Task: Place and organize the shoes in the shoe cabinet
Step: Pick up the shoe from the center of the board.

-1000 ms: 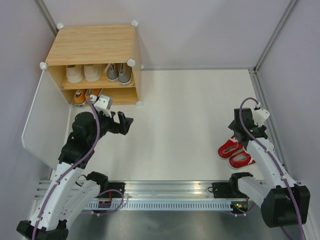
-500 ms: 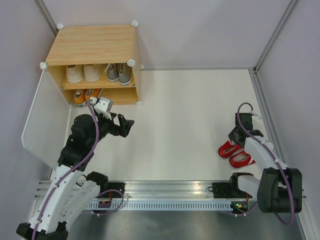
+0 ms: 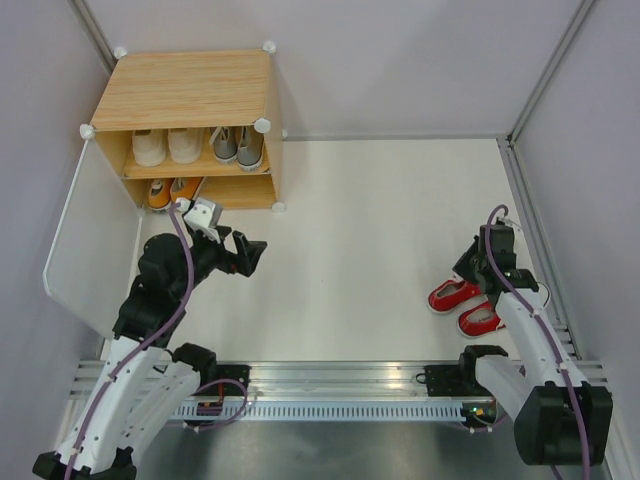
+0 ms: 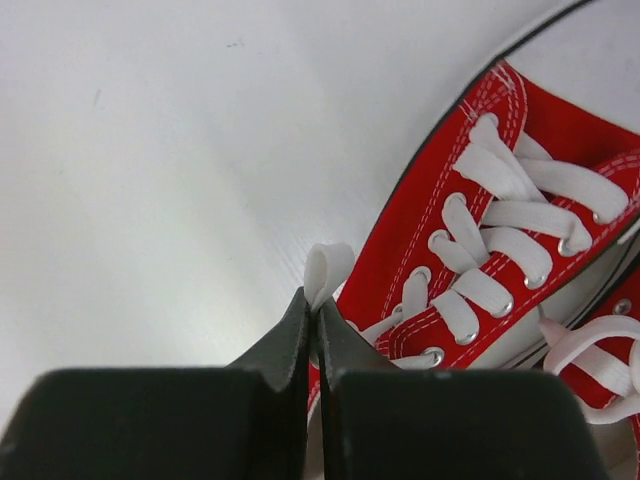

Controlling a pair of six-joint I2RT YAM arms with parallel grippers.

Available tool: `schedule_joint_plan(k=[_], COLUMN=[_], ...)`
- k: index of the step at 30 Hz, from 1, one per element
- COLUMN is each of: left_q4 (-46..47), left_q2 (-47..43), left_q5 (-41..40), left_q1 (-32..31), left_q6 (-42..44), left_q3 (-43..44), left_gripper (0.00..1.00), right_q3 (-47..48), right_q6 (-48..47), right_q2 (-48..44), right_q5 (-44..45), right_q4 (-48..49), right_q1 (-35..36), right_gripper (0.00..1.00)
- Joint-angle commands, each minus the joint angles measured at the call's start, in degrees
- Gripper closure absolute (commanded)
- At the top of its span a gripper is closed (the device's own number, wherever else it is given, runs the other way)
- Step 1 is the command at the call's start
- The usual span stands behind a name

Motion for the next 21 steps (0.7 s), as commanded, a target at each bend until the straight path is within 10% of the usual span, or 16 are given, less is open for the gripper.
schedule_joint_plan(k=[1, 21], left_q4=[2.29, 1.49], left_q2=[-0.86, -1.04], left_q5=[-0.48, -4.96], left_q1=[-0.22, -0.31], left_q6=[1.63, 1.80], left_q3=[-0.47, -0.83], left_gripper=[0.00, 0.00], right_q3=[4.64, 26.58], right_q6=[-0.24, 10.66], right_q2=[-0.87, 26.96], right_q5=[-5.87, 2.83], right_q4=[-0.35, 14.59], right_q1=[3.60, 46.22], right_gripper=[0.99, 0.99])
